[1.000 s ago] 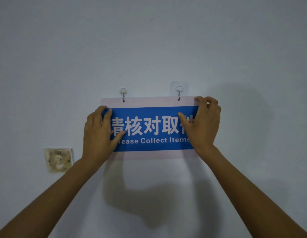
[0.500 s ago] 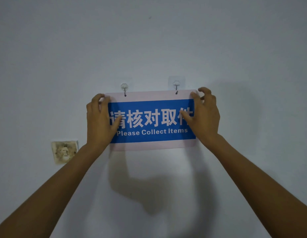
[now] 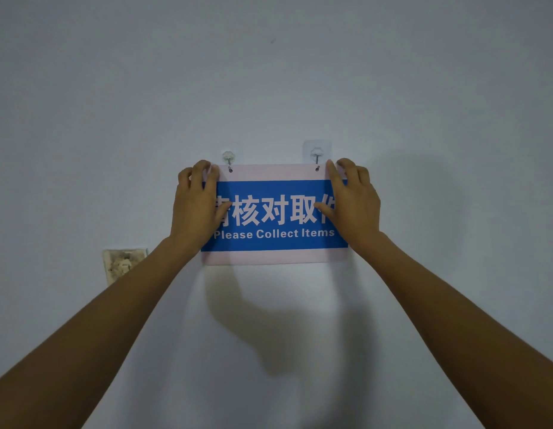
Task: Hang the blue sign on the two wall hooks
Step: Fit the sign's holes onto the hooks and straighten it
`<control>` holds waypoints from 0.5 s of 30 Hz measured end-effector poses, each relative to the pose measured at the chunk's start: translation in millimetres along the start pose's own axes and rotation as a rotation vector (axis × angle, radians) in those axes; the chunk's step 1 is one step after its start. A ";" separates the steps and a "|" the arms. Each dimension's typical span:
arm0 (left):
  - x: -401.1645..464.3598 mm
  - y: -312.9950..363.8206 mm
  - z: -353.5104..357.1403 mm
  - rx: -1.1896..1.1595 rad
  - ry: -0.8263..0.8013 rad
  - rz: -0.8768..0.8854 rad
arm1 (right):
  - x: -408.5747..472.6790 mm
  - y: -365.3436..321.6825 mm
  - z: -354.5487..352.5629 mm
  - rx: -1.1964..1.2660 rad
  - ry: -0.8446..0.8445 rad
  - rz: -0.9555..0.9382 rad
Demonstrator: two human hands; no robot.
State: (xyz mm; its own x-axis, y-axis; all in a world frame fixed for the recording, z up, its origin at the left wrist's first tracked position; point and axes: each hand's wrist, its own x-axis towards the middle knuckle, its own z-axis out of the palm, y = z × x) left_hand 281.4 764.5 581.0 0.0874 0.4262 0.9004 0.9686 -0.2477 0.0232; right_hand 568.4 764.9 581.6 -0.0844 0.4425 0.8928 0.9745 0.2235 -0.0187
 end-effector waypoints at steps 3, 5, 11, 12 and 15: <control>-8.2 -2.0 -4.1 -0.034 -0.028 -0.013 | -15.6 -1.2 2.5 0.097 -0.012 0.059; -18.8 -4.1 -5.9 -0.076 -0.027 -0.045 | -32.8 -1.4 5.6 0.245 0.008 0.194; -50.7 -5.3 -0.3 -0.302 0.025 -0.397 | -62.9 2.2 11.3 0.392 0.003 0.436; -55.2 -5.5 1.6 -0.346 0.016 -0.461 | -64.2 1.5 12.1 0.422 -0.007 0.467; -66.5 -4.0 4.2 -0.409 -0.046 -0.599 | -67.4 -1.4 15.0 0.511 -0.027 0.536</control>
State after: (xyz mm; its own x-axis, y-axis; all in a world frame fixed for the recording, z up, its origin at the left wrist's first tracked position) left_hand 272.7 740.8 519.2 -0.4126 0.6245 0.6631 0.6891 -0.2620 0.6756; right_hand 569.6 747.8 514.7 0.3646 0.6243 0.6909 0.6656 0.3441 -0.6622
